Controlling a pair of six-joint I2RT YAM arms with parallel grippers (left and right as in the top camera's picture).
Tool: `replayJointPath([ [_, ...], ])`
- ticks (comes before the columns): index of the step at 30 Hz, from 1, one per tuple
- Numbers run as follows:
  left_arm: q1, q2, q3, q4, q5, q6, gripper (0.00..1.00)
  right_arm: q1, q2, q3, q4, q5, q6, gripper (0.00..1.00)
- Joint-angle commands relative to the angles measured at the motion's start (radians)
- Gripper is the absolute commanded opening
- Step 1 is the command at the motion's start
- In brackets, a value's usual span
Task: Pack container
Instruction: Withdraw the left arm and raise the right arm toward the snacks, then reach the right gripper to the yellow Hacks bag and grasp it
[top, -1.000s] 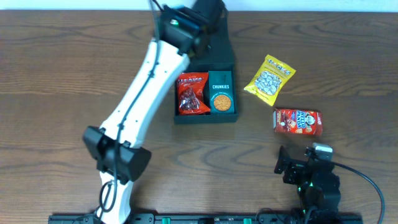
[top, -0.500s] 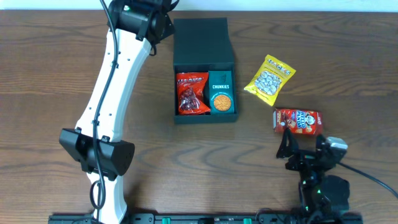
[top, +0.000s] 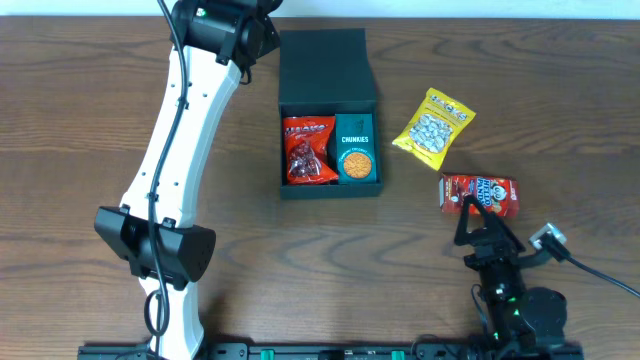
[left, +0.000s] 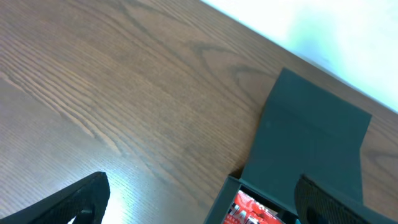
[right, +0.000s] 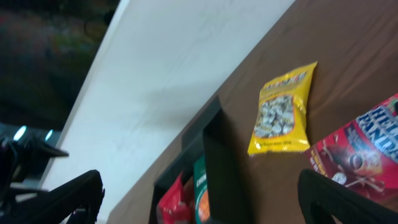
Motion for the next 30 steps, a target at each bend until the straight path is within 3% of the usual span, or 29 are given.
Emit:
replayJointPath([
  [1,0.005,-0.017,0.02,0.001,0.0,0.022,0.95,0.004,0.02,-0.001,0.01,0.089,-0.006,0.99],
  [5,0.005,-0.017,0.02,0.001,0.0,0.026,0.95,-0.01,0.119,0.002,0.098,0.074,-0.045,0.99],
  [10,0.01,-0.017,0.02,0.002,0.0,0.026,0.95,-0.041,0.37,0.051,0.23,-0.004,-0.098,0.99],
  [14,0.013,-0.017,0.02,0.001,0.0,0.026,0.95,-0.063,0.585,0.159,0.24,-0.06,-0.184,0.99],
  [23,0.015,-0.017,0.019,-0.004,0.0,0.026,0.95,-0.121,1.146,0.552,0.214,-0.178,-0.298,0.99],
  [30,0.015,-0.017,0.02,-0.008,0.0,0.026,0.95,-0.139,1.532,0.905,0.019,-0.218,-0.369,0.99],
])
